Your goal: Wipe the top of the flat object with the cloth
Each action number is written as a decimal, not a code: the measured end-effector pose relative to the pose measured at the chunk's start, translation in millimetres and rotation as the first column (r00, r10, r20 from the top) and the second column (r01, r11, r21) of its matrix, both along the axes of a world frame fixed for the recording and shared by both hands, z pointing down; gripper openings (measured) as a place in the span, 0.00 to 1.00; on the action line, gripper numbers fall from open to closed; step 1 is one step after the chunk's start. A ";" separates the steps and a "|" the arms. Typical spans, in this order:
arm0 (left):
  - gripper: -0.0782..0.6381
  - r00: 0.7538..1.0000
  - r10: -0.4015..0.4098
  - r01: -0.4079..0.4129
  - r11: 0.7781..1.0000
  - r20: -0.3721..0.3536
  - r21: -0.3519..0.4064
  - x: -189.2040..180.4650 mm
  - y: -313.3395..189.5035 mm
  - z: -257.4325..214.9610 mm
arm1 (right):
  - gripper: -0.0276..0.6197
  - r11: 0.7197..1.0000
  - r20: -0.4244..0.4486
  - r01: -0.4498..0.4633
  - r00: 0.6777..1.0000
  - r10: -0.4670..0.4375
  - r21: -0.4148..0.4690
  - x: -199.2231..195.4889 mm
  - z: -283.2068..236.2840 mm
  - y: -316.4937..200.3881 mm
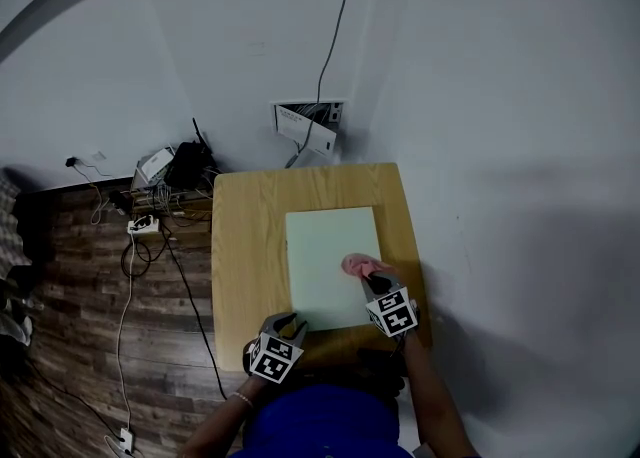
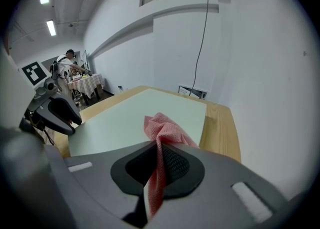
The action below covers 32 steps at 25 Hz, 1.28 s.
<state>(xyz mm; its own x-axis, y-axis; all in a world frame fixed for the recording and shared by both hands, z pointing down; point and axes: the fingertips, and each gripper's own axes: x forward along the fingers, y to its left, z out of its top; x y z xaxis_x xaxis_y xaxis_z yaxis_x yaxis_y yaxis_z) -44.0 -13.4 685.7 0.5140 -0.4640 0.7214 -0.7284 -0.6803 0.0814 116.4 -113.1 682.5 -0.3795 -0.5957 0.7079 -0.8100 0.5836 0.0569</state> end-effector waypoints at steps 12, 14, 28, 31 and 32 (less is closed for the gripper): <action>0.27 1.000 0.023 -0.023 0.999 0.007 -0.032 -1.5 -1.1 -0.7 | 0.07 0.977 0.155 0.206 0.965 -0.213 0.057 -74.4 -57.6 34.0; 0.27 1.000 0.024 -0.024 0.999 0.007 -0.032 -1.1 -1.1 -0.1 | 0.07 0.960 0.148 0.276 0.948 -0.280 0.050 -92.6 -56.2 44.6; 0.27 0.999 0.044 -0.044 0.998 0.019 -0.035 0.4 -0.9 1.1 | 0.07 0.823 -0.022 0.557 0.827 -0.562 -0.108 -157.8 0.2 83.3; 0.27 0.999 0.044 -0.044 0.998 0.016 -0.035 0.1 -0.6 1.3 | 0.07 0.814 -0.015 0.569 0.818 -0.574 -0.118 -160.9 2.5 86.0; 0.27 0.999 0.043 -0.043 0.998 0.016 -0.037 -0.4 -0.4 0.8 | 0.07 0.814 -0.007 0.568 0.820 -0.573 -0.119 -161.3 2.1 86.2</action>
<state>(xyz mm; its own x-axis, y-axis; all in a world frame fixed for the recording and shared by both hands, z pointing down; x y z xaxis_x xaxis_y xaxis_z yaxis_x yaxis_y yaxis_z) -44.5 -13.8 686.5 0.5209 -0.4148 0.7461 -0.7000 -0.7078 0.0952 -44.9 -26.9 684.6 -0.5971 -0.2019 0.7764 -0.3282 0.9446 -0.0068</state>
